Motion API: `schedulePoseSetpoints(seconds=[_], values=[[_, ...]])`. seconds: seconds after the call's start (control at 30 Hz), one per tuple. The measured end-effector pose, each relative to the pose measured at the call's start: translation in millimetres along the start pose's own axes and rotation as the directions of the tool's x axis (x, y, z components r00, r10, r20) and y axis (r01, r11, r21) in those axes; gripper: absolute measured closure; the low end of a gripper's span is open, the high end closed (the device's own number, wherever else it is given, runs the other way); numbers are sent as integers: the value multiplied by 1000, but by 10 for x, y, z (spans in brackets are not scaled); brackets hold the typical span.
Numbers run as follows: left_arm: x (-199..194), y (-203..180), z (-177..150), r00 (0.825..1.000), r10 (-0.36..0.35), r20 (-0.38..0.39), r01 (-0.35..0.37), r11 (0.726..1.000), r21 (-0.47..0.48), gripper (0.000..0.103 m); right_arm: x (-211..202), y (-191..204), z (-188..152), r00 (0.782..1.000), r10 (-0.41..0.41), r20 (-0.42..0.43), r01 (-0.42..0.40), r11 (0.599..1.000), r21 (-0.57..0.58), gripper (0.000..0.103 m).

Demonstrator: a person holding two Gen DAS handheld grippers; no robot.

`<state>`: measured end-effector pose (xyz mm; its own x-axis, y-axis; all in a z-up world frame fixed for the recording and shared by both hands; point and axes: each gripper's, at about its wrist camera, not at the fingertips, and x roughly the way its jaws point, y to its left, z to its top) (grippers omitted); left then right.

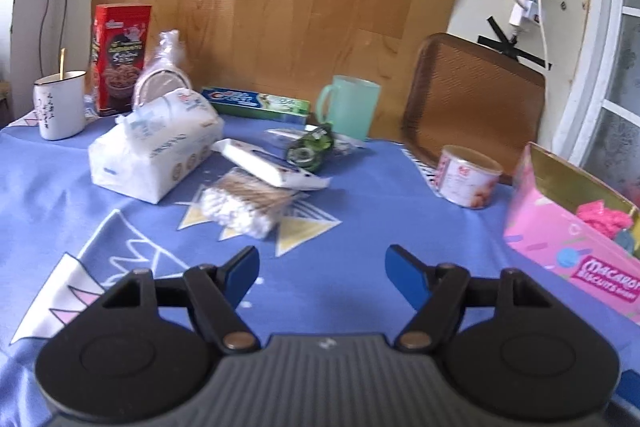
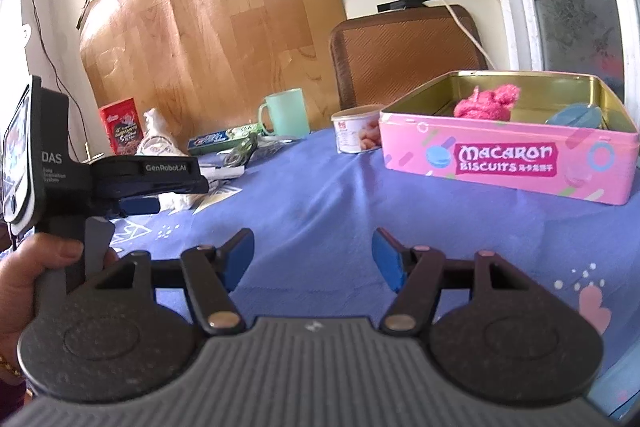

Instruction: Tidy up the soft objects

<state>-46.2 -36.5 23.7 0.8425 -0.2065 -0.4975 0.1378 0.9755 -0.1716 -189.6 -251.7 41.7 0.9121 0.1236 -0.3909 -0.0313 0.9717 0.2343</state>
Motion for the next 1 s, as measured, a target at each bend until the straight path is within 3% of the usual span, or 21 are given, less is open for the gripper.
schedulePoseSetpoints(seconds=[0.2,0.37,0.5,1.0], values=[[81,47,-65,999,32,-11,-31,999,23,31,-14,9,-11,1000,-2,0,2,1000,2,36],[231,98,-172,996,62,-62,-60,998,26,31,-34,-22,-29,1000,-4,-4,4,1000,10,36],[252,60,-265,995,95,-34,-92,991,99,29,-39,-46,-42,1000,-9,-7,9,1000,23,36],[239,147,-260,999,38,-29,-36,997,66,25,-20,-21,-60,1000,-3,-22,4,999,32,36]])
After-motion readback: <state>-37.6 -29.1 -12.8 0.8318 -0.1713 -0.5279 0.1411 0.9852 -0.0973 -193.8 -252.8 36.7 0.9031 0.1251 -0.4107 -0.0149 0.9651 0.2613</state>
